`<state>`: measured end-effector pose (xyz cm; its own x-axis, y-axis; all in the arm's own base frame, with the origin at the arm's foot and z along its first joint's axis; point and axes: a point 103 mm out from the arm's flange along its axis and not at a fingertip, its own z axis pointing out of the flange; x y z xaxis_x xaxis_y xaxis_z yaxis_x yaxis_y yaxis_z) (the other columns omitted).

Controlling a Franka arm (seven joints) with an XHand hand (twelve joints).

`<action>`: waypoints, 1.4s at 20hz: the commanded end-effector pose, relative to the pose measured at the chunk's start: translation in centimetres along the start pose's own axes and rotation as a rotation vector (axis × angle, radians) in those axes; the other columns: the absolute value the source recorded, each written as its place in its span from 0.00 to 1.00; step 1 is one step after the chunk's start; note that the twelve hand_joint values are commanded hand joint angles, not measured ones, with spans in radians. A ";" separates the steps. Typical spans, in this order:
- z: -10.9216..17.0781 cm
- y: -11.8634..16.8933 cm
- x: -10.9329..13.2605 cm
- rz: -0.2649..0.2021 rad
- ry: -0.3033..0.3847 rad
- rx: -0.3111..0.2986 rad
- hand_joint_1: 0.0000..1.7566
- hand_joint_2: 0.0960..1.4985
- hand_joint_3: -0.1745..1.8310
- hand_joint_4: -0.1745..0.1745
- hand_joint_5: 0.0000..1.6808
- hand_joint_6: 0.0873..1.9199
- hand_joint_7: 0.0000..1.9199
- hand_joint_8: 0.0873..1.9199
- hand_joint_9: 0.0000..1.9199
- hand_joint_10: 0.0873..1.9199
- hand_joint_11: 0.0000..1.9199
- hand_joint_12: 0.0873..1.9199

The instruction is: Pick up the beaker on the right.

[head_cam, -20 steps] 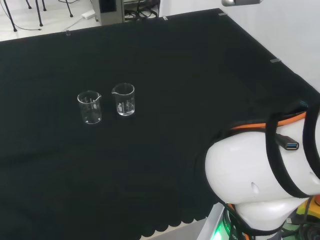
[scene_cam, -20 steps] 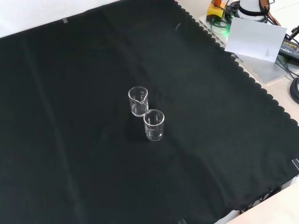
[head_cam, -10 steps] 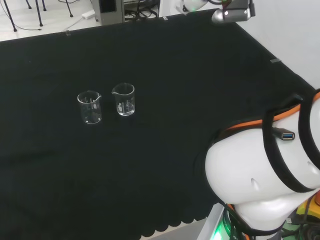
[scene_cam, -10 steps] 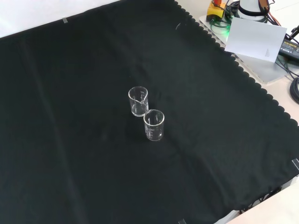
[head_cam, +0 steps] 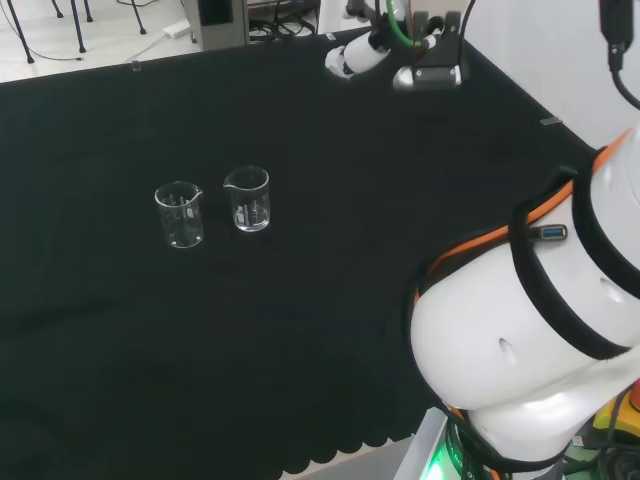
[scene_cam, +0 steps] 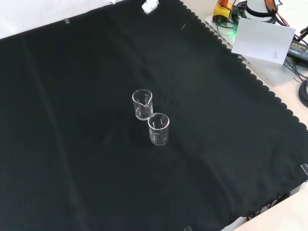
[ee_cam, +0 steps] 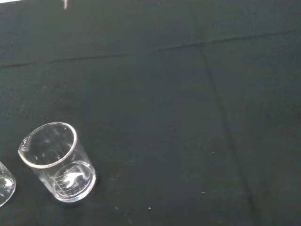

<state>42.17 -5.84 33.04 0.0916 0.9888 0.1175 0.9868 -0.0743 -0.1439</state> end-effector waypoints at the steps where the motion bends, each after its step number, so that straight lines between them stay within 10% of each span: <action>1: 4.2 4.1 0.5 -0.073 0.103 0.050 0.39 0.45 0.37 0.50 0.17 0.00 0.12 0.26 0.16 0.32 0.00 0.60; 28: 15.6 7.5 3.7 -0.308 0.280 0.202 0.40 0.32 0.41 0.51 0.16 0.00 0.11 0.24 0.15 0.30 0.00 0.56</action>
<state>46.75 -2.32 20.46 -0.0881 0.9355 0.3420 0.9466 0.1855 -0.2635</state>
